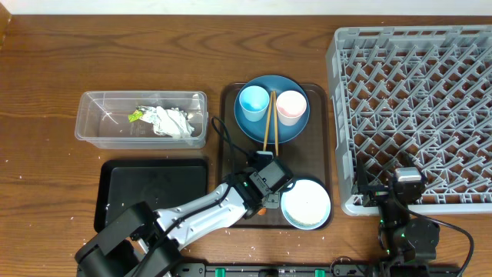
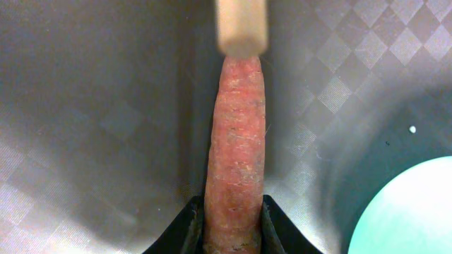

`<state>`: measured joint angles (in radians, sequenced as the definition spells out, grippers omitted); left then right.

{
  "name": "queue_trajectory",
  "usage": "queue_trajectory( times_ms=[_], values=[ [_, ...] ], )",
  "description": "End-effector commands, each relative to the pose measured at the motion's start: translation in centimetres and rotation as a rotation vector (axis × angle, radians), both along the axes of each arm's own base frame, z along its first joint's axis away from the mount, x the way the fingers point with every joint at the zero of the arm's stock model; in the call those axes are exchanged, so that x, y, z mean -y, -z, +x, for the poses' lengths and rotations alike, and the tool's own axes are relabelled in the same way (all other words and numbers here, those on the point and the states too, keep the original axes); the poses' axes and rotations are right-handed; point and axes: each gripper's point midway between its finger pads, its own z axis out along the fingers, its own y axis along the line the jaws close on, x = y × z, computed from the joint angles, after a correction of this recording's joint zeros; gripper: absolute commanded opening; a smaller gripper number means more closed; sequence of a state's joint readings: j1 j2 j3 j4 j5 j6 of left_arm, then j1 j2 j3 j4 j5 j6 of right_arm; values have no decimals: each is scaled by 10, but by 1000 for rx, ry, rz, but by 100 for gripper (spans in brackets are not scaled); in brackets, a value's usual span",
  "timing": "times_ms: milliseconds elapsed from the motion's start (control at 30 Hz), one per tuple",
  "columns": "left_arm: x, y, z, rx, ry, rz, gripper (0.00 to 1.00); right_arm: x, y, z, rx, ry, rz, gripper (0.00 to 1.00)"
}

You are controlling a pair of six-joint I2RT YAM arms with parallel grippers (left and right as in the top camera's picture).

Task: Sort waste into correct bins and load items into the dishwasher rack
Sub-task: 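Lift the carrot and carry it left toward the black tray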

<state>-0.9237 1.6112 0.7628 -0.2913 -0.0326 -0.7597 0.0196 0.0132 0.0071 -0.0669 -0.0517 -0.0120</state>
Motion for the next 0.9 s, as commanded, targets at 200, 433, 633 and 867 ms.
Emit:
queue_trajectory(
  times_ms=[200, 433, 633, 867],
  values=[
    [-12, -31, -11, 8, 1, -30, 18, 1, 2, 0, -6, 2, -4, 99],
    [-39, -60, -21, 52, 40, 17, 19, 1, 2, 0, -6, 3, -4, 99],
    [-98, -64, -24, 65, -36, 227, 19, 1, 2, 0, -6, 2, -4, 99],
    [-158, -62, -25, -21, -186, 370, 19, 1, 2, 0, -6, 3, -4, 99]
  ],
)
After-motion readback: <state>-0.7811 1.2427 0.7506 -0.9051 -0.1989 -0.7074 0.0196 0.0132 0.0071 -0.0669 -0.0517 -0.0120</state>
